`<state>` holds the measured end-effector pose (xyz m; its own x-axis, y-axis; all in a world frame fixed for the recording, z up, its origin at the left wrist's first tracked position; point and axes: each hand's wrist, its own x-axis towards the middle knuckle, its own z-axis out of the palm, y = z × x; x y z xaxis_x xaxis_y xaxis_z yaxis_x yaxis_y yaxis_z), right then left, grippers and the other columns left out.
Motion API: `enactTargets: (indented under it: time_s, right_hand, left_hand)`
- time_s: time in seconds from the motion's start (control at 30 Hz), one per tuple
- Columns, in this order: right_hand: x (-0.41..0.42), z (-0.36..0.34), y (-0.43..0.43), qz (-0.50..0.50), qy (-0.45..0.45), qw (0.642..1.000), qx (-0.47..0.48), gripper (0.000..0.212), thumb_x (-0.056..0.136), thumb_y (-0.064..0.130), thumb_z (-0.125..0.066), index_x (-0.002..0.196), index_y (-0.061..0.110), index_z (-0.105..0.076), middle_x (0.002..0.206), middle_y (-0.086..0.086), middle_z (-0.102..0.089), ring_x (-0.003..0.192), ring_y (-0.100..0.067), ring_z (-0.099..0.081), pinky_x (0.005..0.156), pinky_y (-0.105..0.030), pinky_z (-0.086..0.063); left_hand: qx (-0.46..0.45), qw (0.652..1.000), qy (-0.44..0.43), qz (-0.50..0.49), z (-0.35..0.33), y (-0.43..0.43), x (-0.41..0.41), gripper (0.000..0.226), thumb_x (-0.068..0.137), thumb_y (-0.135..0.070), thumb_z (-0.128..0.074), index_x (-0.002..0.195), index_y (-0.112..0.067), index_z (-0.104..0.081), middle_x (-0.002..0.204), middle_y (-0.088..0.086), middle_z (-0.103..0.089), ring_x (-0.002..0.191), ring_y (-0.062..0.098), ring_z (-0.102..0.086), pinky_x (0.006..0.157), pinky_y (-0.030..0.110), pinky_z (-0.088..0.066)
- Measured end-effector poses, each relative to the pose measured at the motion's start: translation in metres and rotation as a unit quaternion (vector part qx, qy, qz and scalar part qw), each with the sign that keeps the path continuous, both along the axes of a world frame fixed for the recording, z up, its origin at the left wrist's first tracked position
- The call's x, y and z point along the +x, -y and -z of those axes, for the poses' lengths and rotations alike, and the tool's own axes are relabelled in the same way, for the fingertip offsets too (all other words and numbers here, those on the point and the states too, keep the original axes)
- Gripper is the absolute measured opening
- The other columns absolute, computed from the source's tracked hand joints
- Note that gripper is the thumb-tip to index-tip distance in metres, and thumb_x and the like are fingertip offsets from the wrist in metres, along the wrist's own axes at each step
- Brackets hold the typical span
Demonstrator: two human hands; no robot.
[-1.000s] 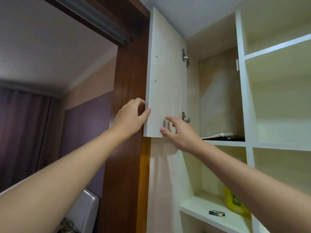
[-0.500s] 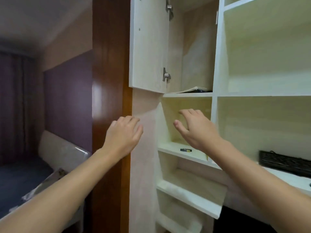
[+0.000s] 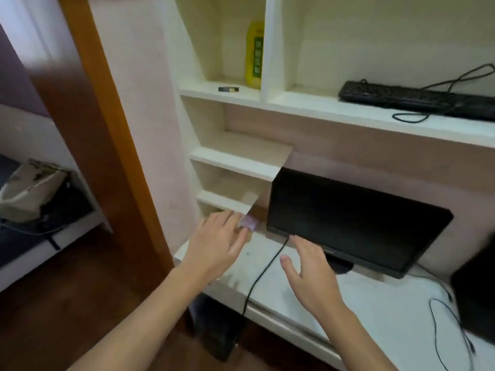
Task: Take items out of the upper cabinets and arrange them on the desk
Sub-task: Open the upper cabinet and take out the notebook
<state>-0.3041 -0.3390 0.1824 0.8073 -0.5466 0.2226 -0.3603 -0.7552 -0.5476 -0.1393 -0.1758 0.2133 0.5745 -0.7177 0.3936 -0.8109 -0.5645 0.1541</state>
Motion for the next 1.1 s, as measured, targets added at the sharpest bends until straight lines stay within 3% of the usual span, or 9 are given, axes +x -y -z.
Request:
enactTargets:
  time_s: [0.2,0.33,0.43,0.63,0.77,1.1]
  right_hand:
    - [-0.066,0.073,-0.012,0.021,-0.096,0.995,-0.007,0.067,0.094,0.065,-0.023,0.145,0.031,-0.050,0.151,0.012,-0.048,0.141,-0.012,-0.040,0.116,-0.035,-0.037]
    - [-0.082,0.098,-0.027,0.007,-0.107,0.994,-0.012,0.052,0.100,0.051,-0.041,0.144,0.026,-0.052,0.148,0.007,-0.052,0.137,-0.014,-0.042,0.113,-0.034,-0.040]
    - [-0.074,0.106,-0.036,-0.010,-0.109,0.994,-0.010,0.052,0.099,0.048,-0.043,0.143,0.022,-0.053,0.146,0.004,-0.054,0.136,-0.017,-0.044,0.112,-0.036,-0.040]
    - [-0.017,0.107,-0.054,-0.028,-0.117,0.992,-0.026,0.054,0.098,0.049,-0.041,0.142,0.020,-0.053,0.145,0.002,-0.054,0.135,-0.018,-0.044,0.109,-0.035,-0.042]
    - [0.044,0.104,-0.071,-0.029,-0.133,0.990,-0.040,0.051,0.101,0.047,-0.044,0.144,0.022,-0.050,0.146,0.003,-0.053,0.135,-0.018,-0.043,0.109,-0.034,-0.041]
    - [0.153,0.115,-0.107,0.032,-0.133,0.991,-0.006,0.049,0.101,0.045,-0.047,0.143,0.020,-0.052,0.145,0.002,-0.054,0.135,-0.019,-0.045,0.111,-0.037,-0.041]
  left_hand:
    - [0.033,0.999,-0.018,0.022,0.080,-0.021,-0.066,0.047,0.100,-0.043,-0.038,0.120,-0.015,-0.069,0.119,0.001,-0.070,0.106,0.021,-0.066,0.087,0.038,-0.051]
    - [0.079,0.996,-0.049,0.017,0.110,-0.039,-0.083,0.051,0.100,-0.048,-0.035,0.122,-0.016,-0.068,0.121,0.001,-0.070,0.110,0.021,-0.065,0.089,0.038,-0.051]
    - [0.089,0.995,-0.044,0.009,0.123,-0.050,-0.081,0.046,0.099,-0.048,-0.038,0.117,-0.019,-0.069,0.115,-0.002,-0.070,0.106,0.019,-0.064,0.088,0.033,-0.046]
    - [0.088,0.994,-0.056,-0.008,0.138,-0.082,-0.049,0.045,0.099,-0.049,-0.038,0.115,-0.021,-0.068,0.113,-0.004,-0.070,0.105,0.016,-0.064,0.091,0.029,-0.039]
    - [0.086,0.992,-0.082,-0.031,0.147,-0.109,-0.011,0.044,0.097,-0.050,-0.039,0.115,-0.024,-0.070,0.114,-0.007,-0.071,0.104,0.014,-0.066,0.091,0.032,-0.052]
    - [0.129,0.986,-0.103,0.015,0.165,-0.157,0.111,0.049,0.097,-0.046,-0.037,0.120,-0.017,-0.069,0.118,0.001,-0.070,0.105,0.020,-0.066,0.088,0.037,-0.052]
